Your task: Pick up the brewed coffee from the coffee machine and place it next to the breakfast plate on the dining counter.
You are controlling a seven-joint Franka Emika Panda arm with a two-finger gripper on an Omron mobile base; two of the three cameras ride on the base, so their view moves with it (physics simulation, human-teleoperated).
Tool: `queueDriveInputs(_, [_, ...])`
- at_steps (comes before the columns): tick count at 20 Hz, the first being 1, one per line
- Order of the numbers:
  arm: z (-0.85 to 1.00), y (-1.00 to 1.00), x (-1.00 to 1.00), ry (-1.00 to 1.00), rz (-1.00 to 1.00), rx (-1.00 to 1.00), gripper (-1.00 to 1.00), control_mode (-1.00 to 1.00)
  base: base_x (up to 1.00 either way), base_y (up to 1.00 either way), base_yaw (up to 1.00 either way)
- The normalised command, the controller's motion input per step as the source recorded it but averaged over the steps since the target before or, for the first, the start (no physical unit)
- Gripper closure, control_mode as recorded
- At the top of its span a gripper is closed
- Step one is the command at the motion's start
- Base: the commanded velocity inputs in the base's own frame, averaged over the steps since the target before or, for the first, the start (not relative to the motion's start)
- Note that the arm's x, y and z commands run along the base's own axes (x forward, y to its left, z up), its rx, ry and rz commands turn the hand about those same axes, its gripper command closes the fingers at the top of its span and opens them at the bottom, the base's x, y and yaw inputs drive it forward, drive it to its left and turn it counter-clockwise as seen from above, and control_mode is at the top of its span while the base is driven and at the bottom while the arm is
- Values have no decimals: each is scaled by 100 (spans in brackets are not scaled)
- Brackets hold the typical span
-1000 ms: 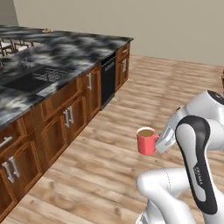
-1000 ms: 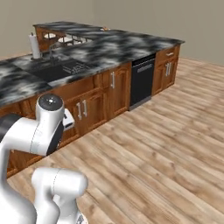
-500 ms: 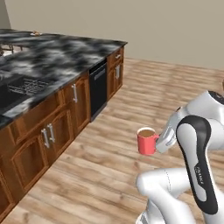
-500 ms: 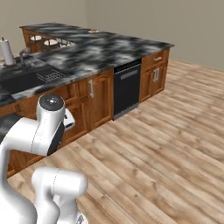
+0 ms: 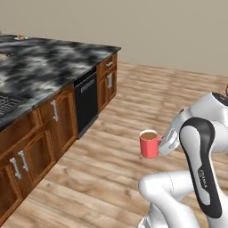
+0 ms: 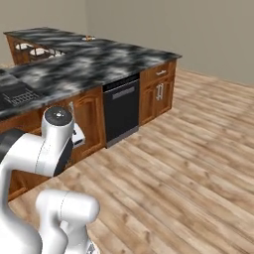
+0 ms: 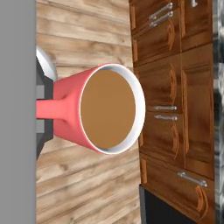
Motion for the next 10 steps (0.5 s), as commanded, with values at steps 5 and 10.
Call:
queueDriveInputs(5, [0,0,0,0,0,0,100,100,100,-58,-18])
queueDriveInputs(10, [0,0,0,0,0,0,100,100,100,-24,-24])
